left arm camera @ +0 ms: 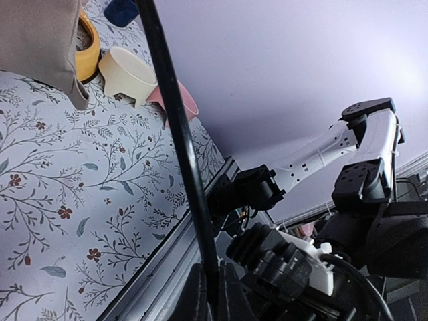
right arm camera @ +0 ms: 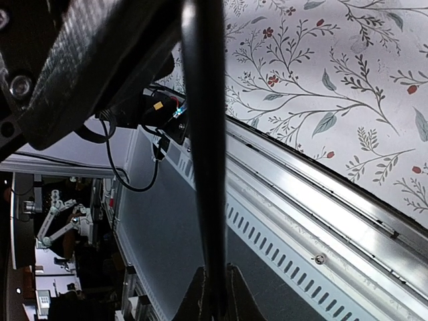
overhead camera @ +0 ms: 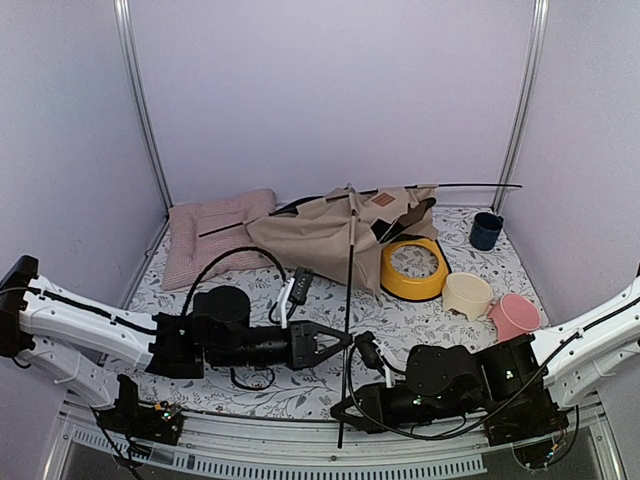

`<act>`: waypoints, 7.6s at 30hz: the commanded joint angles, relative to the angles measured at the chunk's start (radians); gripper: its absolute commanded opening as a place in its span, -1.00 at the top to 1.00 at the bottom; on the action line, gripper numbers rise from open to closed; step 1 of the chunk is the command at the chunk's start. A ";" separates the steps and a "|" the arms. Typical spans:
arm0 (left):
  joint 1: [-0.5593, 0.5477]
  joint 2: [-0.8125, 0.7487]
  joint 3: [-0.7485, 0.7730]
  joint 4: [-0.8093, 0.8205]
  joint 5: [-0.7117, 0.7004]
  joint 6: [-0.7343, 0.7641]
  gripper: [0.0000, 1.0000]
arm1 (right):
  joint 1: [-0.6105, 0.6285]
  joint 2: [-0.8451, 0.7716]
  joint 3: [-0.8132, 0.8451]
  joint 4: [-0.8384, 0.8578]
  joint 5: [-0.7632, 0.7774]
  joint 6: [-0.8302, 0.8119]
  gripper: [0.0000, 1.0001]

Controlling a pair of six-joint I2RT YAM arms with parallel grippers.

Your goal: Set up the pet tent

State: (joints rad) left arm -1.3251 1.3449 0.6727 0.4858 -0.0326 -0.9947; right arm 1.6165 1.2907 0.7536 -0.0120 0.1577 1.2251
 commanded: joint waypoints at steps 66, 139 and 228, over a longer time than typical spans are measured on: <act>0.238 0.475 0.356 0.210 -0.319 0.125 0.78 | -0.250 -0.105 0.201 -0.152 -0.348 -0.171 1.00; -0.109 0.022 -0.108 -0.081 -0.028 -0.051 1.00 | -0.363 -0.035 0.216 0.155 0.323 -0.571 1.00; 0.064 -0.137 -0.129 -0.009 0.001 -0.445 1.00 | -0.236 0.193 0.057 0.315 0.324 -0.518 1.00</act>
State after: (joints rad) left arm -1.2629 1.2373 0.5426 0.4633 -0.1028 -1.4311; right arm 1.3598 1.4361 0.8257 0.2863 0.4351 0.6495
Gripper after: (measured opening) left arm 0.007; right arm 0.050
